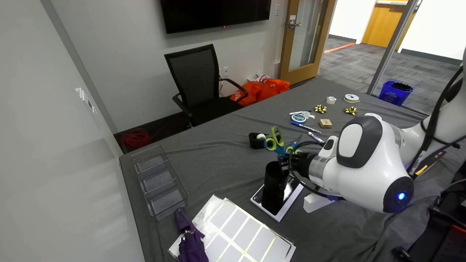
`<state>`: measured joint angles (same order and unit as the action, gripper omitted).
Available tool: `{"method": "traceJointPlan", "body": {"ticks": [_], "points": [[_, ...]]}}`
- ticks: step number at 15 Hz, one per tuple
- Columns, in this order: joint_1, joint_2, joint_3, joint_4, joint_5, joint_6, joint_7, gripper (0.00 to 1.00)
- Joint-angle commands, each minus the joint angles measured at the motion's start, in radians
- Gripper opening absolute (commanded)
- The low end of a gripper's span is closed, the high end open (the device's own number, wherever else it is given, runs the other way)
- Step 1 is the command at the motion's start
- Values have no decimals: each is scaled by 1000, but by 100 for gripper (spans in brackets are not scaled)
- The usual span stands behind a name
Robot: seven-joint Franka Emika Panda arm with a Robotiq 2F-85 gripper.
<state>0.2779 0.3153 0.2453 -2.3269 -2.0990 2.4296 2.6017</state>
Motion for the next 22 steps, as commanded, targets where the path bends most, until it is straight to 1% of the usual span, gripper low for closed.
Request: {"method": "traceJointPlan", "body": {"ticks": [1,3,6,9,10,11,13,16,17,22], "points": [[-118,38,126,13,-42,-17,0,6],[-201,59,214,22,-62,-17,0,6],[-321,103,338,24,-105,-47,0,6],[-436,155,445,11,-167,-92,0,6],[-473,174,477,7,-192,-107,0,34],[-507,193,505,-1,-217,-122,0,51],[-570,229,554,-14,-266,-146,0,64],[-651,279,614,-37,-340,-182,0,86],[-678,293,635,-45,-364,-199,0,92],[-784,338,720,-95,-465,-252,1,92]]}}
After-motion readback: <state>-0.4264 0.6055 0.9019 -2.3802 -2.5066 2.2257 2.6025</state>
